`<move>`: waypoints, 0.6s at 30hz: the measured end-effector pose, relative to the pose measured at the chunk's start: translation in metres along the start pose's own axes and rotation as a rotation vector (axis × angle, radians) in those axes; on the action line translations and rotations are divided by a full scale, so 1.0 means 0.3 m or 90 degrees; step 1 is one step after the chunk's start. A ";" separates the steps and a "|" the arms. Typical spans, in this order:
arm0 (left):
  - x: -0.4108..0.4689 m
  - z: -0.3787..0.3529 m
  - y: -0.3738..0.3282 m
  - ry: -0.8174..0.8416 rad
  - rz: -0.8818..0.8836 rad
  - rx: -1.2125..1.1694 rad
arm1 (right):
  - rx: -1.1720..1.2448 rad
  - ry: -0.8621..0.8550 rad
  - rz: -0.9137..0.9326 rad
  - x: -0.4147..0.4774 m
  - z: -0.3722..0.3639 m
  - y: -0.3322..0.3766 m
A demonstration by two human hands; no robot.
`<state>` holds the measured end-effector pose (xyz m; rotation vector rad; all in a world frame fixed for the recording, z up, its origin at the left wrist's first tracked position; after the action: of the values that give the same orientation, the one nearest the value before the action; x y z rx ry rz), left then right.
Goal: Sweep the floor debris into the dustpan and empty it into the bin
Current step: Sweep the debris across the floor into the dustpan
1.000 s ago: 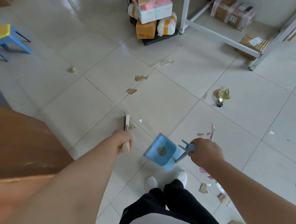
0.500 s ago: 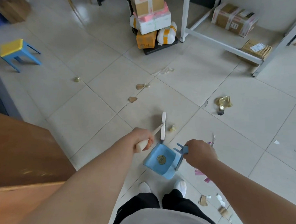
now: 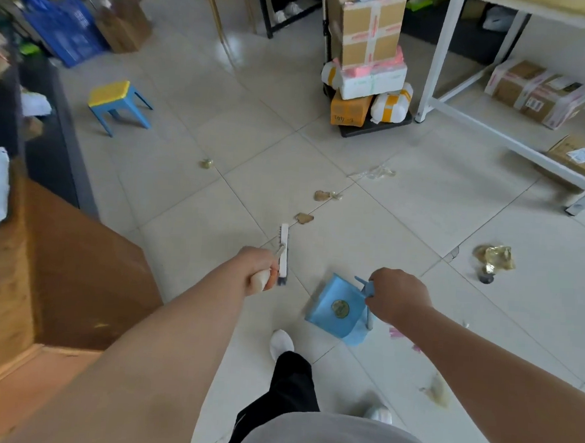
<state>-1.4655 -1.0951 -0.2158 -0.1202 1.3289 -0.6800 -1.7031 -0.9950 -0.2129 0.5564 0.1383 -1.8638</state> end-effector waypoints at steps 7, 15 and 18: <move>0.158 0.330 -0.060 -0.061 0.000 0.007 | -0.012 -0.008 0.028 0.235 0.045 0.275; 0.355 0.684 -0.166 -0.077 0.037 -0.180 | 0.002 -0.001 0.046 0.511 0.099 0.625; 0.403 0.764 -0.188 -0.078 0.045 -0.175 | -0.005 -0.003 0.057 0.579 0.120 0.720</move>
<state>-1.2672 -1.2704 -0.2327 -0.3305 1.2971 -0.4207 -1.5615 -1.2359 -0.2204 0.5453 0.1156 -1.7768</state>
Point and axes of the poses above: each hand's wrist, its own x-axis towards the middle knuckle, its own z-axis out of the back of the hand, y = z × x, the point moved 6 cm from there along x, towards the middle knuckle, and after that the axes turned 2 degrees about -y, right-handed, at the moved point
